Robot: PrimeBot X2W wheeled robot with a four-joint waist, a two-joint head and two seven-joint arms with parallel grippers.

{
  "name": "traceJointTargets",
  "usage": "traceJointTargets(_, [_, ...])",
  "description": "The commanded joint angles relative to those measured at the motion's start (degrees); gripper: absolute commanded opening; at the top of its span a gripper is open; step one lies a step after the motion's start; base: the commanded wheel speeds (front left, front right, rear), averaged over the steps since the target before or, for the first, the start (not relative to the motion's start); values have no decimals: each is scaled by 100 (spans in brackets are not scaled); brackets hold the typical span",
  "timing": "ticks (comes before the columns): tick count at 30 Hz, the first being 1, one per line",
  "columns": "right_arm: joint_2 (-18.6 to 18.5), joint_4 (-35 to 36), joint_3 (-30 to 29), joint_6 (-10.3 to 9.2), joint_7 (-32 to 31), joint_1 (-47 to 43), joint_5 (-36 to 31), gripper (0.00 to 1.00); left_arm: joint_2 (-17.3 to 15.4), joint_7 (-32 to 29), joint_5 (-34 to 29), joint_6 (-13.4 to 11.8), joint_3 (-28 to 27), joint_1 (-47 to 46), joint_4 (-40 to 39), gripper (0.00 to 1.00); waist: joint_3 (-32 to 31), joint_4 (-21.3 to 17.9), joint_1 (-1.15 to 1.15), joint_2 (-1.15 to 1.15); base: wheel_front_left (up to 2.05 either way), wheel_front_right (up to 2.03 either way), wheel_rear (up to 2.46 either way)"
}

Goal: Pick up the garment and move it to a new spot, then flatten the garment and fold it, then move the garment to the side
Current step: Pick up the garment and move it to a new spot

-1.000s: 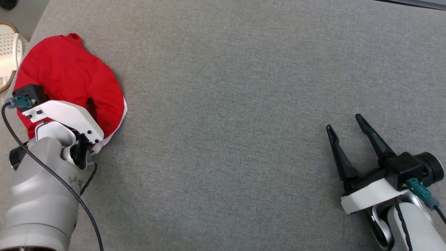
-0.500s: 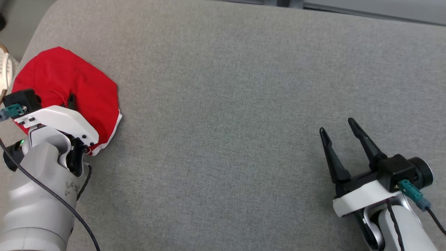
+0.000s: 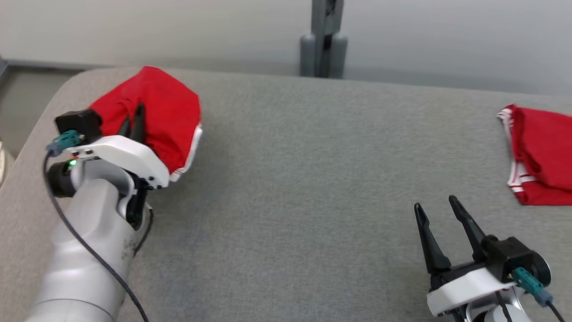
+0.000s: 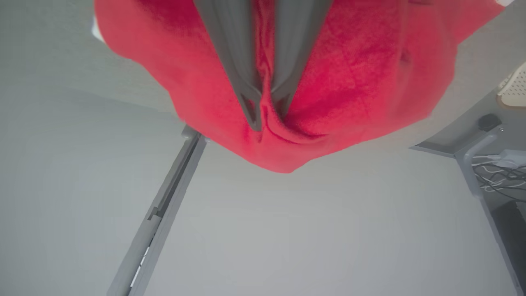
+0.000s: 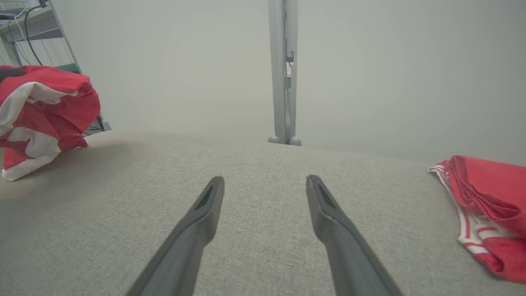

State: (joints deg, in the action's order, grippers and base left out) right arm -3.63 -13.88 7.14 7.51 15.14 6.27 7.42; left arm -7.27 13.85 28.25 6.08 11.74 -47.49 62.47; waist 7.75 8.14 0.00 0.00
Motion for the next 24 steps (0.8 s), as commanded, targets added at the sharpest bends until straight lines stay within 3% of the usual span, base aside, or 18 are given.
traceJointTargets(1, [-4, 10, -29, -5, 5, -70, 43, 100, 34, -13, -9, 46, 42, 66, -60, 0, -299, -298, 0, 0, 0, 0, 0])
traceJointTargets(14, [52, 119, -104, -4, 5, -349, 116, 100, 262, -413, -254, 132, 1052, 956, -1608, 0, -766, -1782, 0, 0, 0, 0, 0])
traceJointTargets(24, [60, 169, -144, -4, 5, -430, 115, 100, 60, -656, -1115, -233, 1929, 1428, -2052, 0, -609, -2669, 0, 0, 0, 0, 0])
